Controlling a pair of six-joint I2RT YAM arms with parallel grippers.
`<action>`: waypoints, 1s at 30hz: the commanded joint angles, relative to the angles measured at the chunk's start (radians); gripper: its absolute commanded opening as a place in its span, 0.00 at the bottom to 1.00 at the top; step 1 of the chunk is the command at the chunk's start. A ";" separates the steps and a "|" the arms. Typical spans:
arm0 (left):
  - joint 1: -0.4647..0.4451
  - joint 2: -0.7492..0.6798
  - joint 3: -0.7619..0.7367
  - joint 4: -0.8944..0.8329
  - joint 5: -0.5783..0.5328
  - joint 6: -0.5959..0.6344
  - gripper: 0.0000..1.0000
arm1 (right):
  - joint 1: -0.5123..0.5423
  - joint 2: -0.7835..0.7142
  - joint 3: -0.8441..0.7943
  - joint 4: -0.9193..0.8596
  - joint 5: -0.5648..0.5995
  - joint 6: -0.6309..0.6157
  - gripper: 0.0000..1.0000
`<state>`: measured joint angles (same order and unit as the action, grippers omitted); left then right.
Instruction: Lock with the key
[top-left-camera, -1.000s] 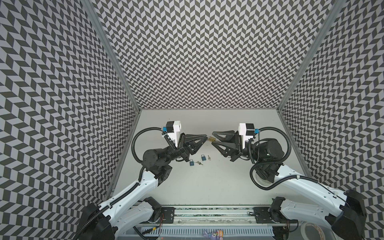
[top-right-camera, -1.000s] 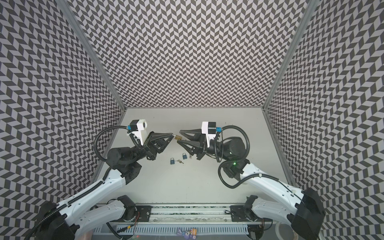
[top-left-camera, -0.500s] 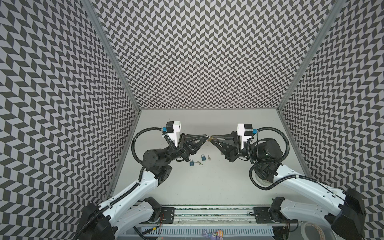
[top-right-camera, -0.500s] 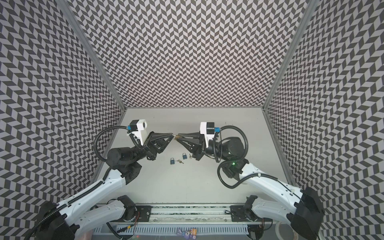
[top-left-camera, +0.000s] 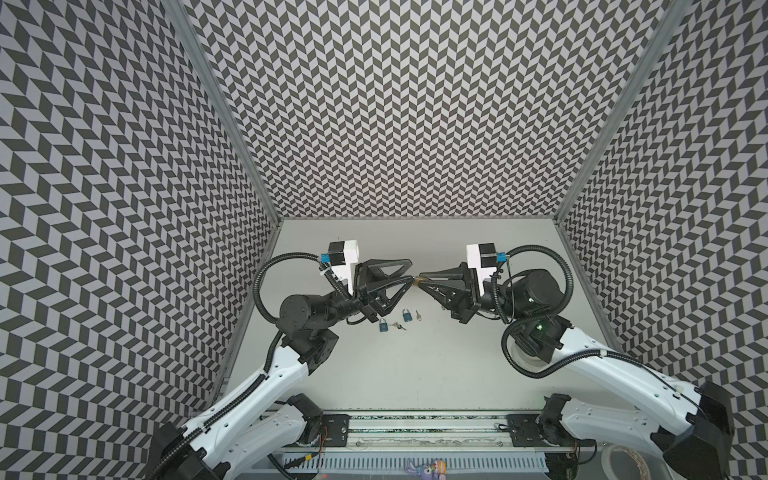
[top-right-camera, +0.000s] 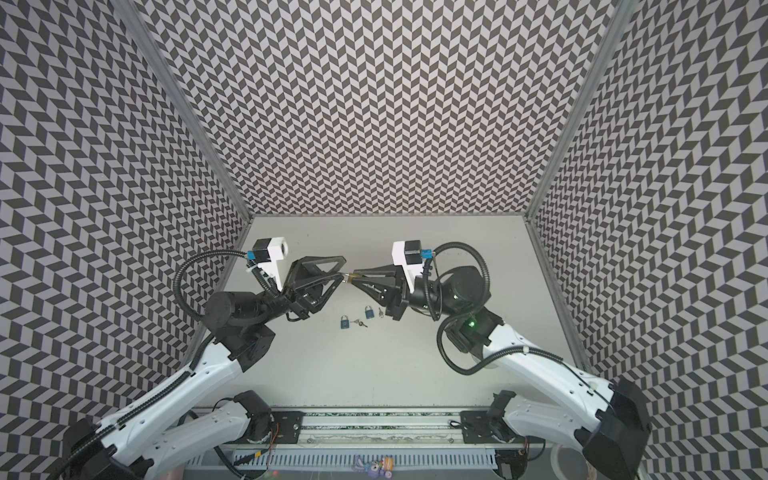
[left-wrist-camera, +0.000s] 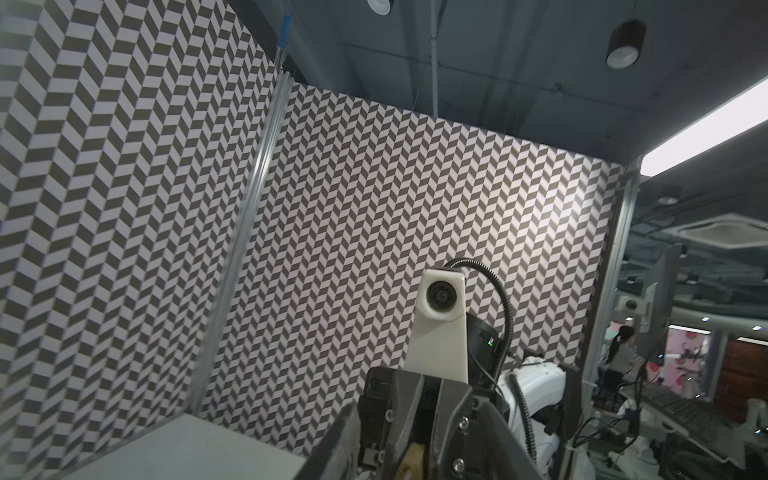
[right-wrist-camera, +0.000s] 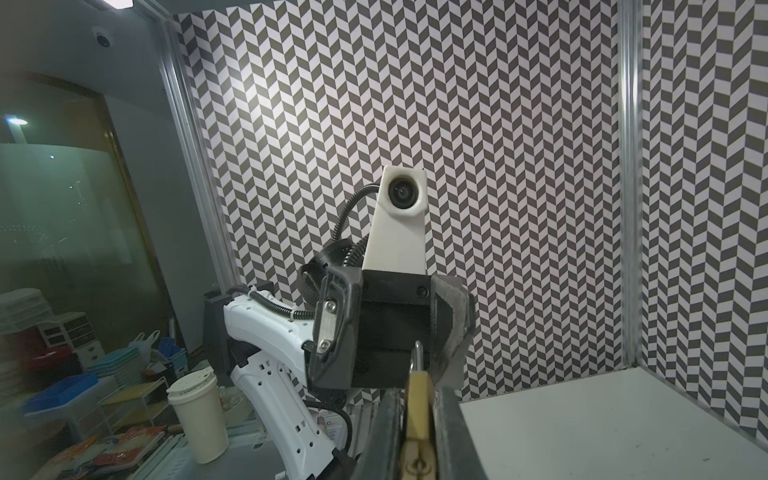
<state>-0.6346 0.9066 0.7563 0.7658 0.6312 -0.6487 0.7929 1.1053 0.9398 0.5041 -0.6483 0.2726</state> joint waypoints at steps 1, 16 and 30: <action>-0.003 -0.032 0.091 -0.288 -0.030 0.205 0.51 | -0.035 -0.017 0.099 -0.213 -0.130 -0.082 0.00; 0.000 0.035 0.183 -0.502 0.141 0.354 0.51 | -0.184 -0.043 0.209 -0.521 -0.362 -0.154 0.00; 0.000 0.056 0.165 -0.465 0.211 0.337 0.48 | -0.209 -0.075 0.191 -0.494 -0.374 -0.150 0.00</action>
<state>-0.6342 0.9562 0.9310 0.2764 0.8165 -0.3107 0.5900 1.0473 1.1358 -0.0509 -0.9993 0.1226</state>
